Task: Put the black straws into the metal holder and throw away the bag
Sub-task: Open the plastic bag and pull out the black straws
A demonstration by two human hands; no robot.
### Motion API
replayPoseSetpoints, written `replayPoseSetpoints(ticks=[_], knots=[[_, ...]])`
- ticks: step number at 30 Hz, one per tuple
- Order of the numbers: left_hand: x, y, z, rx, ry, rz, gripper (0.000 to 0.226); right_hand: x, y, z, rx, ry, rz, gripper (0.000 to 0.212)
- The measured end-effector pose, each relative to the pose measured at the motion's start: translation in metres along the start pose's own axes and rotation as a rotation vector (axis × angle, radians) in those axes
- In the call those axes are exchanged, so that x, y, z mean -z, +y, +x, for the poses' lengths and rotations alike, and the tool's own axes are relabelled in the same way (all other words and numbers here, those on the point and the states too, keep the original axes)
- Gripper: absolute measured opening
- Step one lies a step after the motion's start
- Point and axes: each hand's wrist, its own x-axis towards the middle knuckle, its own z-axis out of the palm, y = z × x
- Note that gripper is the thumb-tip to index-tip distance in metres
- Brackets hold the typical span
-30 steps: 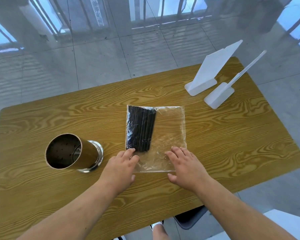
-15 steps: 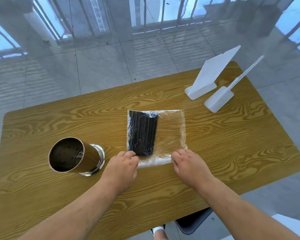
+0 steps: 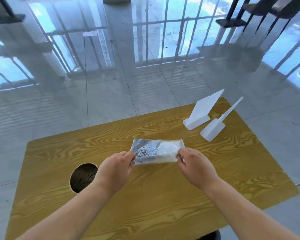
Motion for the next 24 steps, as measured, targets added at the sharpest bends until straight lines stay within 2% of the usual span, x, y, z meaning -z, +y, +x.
replayPoseSetpoints(ticks=[3,8,14,18,20,24], knots=[[0.027,0.001,0.006,-0.008,0.083,-0.004,0.022,0.018,-0.013,0.010,0.006,0.077,0.052,0.018],[0.068,0.000,0.013,-0.032,0.248,0.007,0.016,0.050,-0.037,0.024,-0.012,0.191,0.214,0.013],[0.112,-0.003,0.013,-0.070,0.296,0.017,0.013,0.090,-0.067,0.040,-0.060,0.221,0.465,0.015],[0.134,-0.005,0.008,-0.092,0.359,0.009,0.006,0.116,-0.089,0.048,-0.009,0.250,0.561,0.017],[0.142,-0.006,0.004,-0.096,0.388,0.017,0.018,0.128,-0.103,0.049,0.034,0.257,0.584,0.020],[0.157,-0.008,-0.006,-0.060,0.449,0.073,0.055,0.151,-0.135,0.050,0.095,0.273,0.628,0.023]])
